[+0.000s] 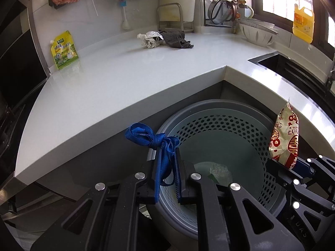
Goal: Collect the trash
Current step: 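Carry the wrapper and blue strap with both tools over the grey bin, then open both tools to drop the wrapper and strap into the bin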
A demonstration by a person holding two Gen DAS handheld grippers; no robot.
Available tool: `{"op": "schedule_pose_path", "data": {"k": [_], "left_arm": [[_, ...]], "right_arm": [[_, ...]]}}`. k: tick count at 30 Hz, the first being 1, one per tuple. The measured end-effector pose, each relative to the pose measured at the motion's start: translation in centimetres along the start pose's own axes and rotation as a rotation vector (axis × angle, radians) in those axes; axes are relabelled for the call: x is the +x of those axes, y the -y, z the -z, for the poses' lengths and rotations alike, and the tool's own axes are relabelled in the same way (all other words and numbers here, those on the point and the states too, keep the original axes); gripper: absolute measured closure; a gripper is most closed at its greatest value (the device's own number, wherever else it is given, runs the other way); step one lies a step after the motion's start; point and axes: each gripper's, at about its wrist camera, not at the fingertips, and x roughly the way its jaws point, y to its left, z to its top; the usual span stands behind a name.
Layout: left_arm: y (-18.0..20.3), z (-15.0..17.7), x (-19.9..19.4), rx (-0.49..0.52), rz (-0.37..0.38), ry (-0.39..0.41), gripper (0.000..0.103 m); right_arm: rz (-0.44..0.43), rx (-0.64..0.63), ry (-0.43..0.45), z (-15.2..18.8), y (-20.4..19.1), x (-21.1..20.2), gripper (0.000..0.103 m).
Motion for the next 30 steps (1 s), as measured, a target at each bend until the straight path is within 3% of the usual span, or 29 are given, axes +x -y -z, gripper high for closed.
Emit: {"op": "schedule_pose_path", "data": {"k": [21,30], "left_arm": [[-0.1,0.3,1.5,0.001,0.014,-0.037,0.091],[-0.1,0.7,1.8,-0.001,0.016,-0.050,0.085]], "right_arm": [[-0.024,-0.008,-0.039,0.4,-0.1,1.3,0.082],[-0.026,-0.003,-0.043,0.3,0.0,1.5,0.080]]}}
